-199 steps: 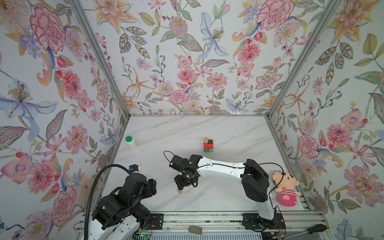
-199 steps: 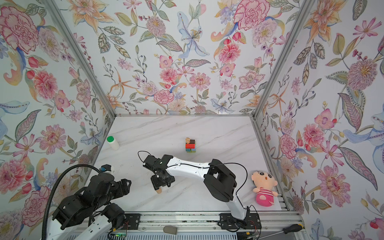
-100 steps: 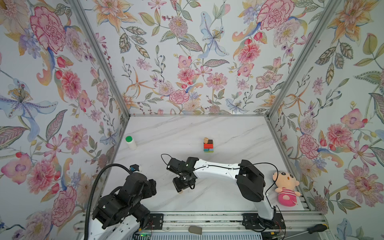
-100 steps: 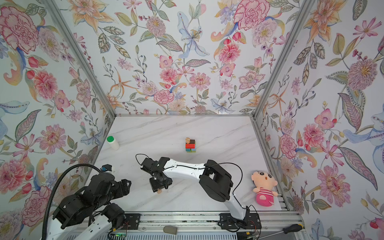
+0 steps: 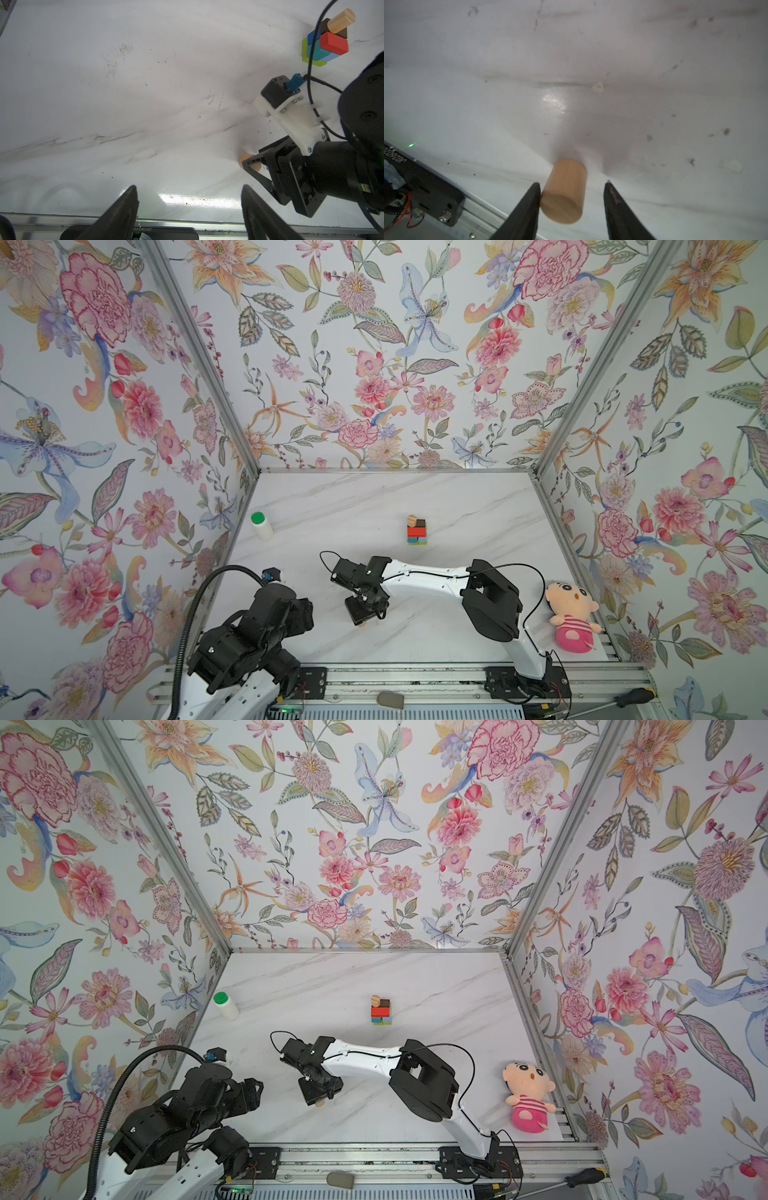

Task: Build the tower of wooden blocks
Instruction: 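Lower the right gripper and close it on the remaining wooden cylinder, then lift the cylinder with the right gripper and carry it to the stack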

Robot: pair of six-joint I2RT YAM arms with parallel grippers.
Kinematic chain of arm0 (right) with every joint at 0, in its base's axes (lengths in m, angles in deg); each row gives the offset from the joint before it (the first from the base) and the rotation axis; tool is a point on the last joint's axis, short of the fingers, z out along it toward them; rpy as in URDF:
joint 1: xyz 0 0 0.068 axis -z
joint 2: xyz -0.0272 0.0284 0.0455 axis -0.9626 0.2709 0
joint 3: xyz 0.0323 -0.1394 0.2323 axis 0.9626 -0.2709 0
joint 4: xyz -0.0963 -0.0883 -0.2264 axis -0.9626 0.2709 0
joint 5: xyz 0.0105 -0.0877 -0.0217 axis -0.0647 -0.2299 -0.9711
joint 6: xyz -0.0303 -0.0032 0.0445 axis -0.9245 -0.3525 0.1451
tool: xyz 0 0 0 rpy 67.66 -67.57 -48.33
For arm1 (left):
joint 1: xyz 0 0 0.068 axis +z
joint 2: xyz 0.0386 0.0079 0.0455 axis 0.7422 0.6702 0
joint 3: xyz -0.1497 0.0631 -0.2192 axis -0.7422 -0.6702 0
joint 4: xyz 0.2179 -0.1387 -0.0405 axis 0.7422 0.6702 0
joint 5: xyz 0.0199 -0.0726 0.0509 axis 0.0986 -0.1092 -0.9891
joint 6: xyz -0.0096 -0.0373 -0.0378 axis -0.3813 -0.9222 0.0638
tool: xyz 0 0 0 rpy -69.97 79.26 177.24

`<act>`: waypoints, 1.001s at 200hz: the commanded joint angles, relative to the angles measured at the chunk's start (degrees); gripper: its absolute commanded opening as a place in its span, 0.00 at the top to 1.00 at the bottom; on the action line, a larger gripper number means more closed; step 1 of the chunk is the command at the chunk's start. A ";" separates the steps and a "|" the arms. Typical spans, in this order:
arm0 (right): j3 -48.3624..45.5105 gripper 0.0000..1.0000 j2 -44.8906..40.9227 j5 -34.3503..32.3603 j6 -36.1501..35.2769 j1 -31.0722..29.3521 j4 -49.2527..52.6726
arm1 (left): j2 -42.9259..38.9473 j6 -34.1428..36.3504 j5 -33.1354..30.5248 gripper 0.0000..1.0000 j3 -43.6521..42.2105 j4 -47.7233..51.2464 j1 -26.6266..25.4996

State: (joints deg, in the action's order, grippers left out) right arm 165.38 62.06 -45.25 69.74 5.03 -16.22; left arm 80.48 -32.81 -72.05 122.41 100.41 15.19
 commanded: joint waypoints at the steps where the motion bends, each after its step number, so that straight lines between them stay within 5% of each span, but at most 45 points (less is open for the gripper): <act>1: 0.88 0.52 0.75 0.22 0.55 0.00 0.92 | 0.81 1.60 -0.50 0.20 1.45 -0.02 0.21; 100: 0.00 0.62 0.82 -0.68 1.39 0.23 2.37 | 1.27 2.26 -1.30 0.20 1.93 0.07 0.17; 200: 0.53 0.61 1.23 -2.46 0.72 0.46 5.81 | 1.95 2.98 -2.01 0.20 1.91 -1.91 0.21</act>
State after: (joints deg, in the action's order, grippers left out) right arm 165.38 62.08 -46.04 70.57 5.05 -13.42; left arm 81.70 -31.08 -72.60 123.29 99.74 15.19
